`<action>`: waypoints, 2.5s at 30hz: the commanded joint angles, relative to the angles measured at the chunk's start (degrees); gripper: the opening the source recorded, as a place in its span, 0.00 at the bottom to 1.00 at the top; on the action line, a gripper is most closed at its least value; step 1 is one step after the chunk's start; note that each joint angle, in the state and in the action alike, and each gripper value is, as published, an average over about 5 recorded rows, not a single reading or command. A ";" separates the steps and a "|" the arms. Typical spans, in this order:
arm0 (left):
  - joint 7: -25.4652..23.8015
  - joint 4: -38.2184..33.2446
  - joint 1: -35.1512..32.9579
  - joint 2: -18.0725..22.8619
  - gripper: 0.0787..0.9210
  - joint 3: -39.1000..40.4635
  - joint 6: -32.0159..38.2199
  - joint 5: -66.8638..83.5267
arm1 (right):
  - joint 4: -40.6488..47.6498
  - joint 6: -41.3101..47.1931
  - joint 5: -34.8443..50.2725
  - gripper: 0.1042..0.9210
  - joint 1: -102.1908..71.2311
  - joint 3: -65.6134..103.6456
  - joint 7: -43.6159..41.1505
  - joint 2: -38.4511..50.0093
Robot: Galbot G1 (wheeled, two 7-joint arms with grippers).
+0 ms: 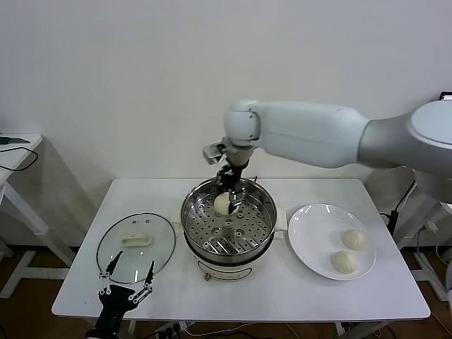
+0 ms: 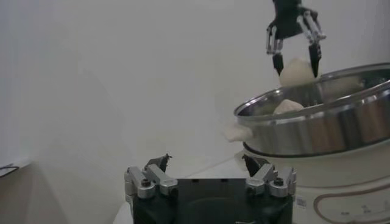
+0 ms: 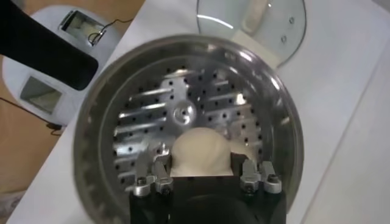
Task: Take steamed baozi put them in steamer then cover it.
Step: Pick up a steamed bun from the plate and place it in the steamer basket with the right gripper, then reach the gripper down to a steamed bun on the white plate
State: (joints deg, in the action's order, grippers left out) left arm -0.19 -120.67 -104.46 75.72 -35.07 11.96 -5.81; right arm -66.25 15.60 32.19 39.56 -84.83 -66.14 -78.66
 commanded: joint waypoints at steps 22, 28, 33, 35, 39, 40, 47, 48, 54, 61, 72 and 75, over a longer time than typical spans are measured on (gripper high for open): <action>0.36 1.19 0.58 0.38 0.88 0.61 0.28 0.17 | 6.16 0.91 -0.10 0.70 -6.11 -1.13 4.83 -8.44; 0.42 1.06 0.38 0.47 0.88 0.78 0.18 0.04 | 4.44 0.82 0.06 0.85 -5.95 -0.62 5.95 -6.72; 0.48 0.30 -0.21 0.41 0.88 0.54 -0.01 0.00 | -0.92 0.87 -0.32 0.88 -3.55 1.56 6.31 -0.90; 0.48 0.09 -0.44 0.38 0.88 0.54 -0.02 -0.08 | -4.68 0.70 -1.18 0.88 -1.60 2.53 5.87 3.45; 0.50 -0.28 -0.68 0.35 0.88 0.67 -0.07 -0.28 | -12.70 -0.23 -4.37 0.88 2.11 4.96 3.63 15.20; 0.51 -0.38 -0.72 0.33 0.88 0.71 -0.08 -0.32 | -14.42 -0.58 -5.15 0.88 2.85 5.52 2.88 18.57; 0.54 -0.41 -1.18 0.20 0.88 1.19 0.02 -0.89 | -17.91 -6.07 -11.63 0.88 4.14 5.89 -4.19 38.92; 0.55 -0.42 -1.23 0.21 0.88 1.33 0.04 -1.04 | -17.61 -6.96 -12.74 0.88 3.59 5.84 -5.06 40.97; 0.61 -0.55 -1.44 0.38 0.88 1.68 0.11 -1.47 | -14.17 -10.67 -19.46 0.88 -4.93 5.77 -5.15 48.99; 0.60 -0.21 -1.82 0.31 0.88 1.16 0.37 -1.51 | -8.35 -12.20 -25.52 0.88 -20.14 13.06 -3.98 49.76; 0.71 0.84 -1.46 0.57 0.88 1.26 -0.11 -1.34 | -3.06 -11.57 -31.00 0.88 -34.74 24.32 -1.69 46.36; 0.78 0.91 -1.40 0.61 0.88 1.15 -0.24 -1.21 | -1.07 -11.59 -31.83 0.88 -36.10 25.72 -1.74 44.80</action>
State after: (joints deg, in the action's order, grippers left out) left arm 0.57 -119.91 -105.87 76.34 -33.88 11.83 -7.09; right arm -70.74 4.51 4.29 12.58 -65.36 -68.42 -34.53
